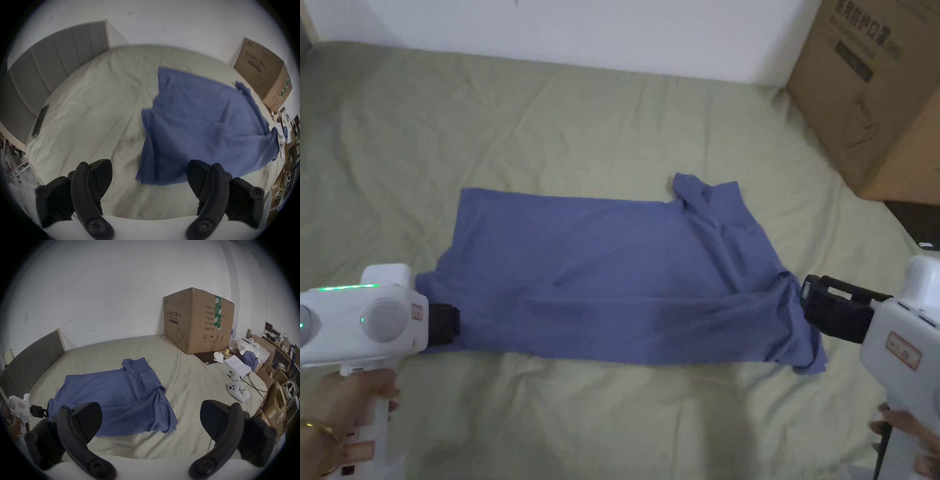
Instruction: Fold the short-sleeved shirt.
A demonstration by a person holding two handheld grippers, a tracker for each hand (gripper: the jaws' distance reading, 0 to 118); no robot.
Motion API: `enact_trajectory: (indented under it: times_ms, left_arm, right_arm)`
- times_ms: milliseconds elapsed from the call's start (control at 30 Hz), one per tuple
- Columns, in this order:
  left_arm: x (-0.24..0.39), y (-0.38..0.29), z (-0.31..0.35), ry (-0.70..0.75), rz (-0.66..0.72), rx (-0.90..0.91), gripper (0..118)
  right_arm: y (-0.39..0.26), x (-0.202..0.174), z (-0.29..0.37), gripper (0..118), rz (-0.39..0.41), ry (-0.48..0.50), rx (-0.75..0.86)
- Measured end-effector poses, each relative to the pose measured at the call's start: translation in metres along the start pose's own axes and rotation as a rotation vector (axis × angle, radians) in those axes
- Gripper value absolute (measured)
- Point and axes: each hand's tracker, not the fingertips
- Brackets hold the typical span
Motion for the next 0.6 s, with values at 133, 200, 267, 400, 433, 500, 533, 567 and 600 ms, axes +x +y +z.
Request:
enact_trajectory:
  times_ms: [133,200,267,400,433,500,533,567,600]
  left_arm:
    - [0.006,0.000,-0.010,-0.029,0.034,-0.087,42]
    - [0.013,-0.002,-0.009,-0.037,0.036,-0.068,22]
    - [0.019,0.001,-0.004,-0.043,0.015,-0.069,10]
    - [0.019,0.008,0.010,-0.057,0.015,-0.058,10]
    - [0.017,0.010,0.017,-0.067,0.027,-0.032,10]
    - [0.012,0.014,0.030,-0.089,0.063,0.020,10]
    - [0.010,0.015,0.036,-0.103,0.081,0.032,10]
    - [0.008,0.016,0.042,-0.118,0.098,0.041,10]
    - [0.007,0.016,0.047,-0.126,0.108,0.050,10]
  right_arm:
    - [0.002,0.002,0.002,118,0.029,-0.016,0.005]
    - [0.003,0.003,0.000,116,0.045,-0.028,0.006]
    - [0.004,0.004,-0.002,111,0.067,-0.032,0.004]
    - [0.008,0.007,-0.017,82,0.129,-0.025,-0.068]
    - [0.008,0.008,-0.023,68,0.139,-0.020,-0.086]
    - [0.008,0.012,-0.040,64,0.147,-0.016,-0.131]
    - [0.007,0.014,-0.050,64,0.147,-0.011,-0.174]
    - [0.005,0.016,-0.062,64,0.138,-0.004,-0.206]
    - [0.002,0.019,-0.075,64,0.126,0.010,-0.246]
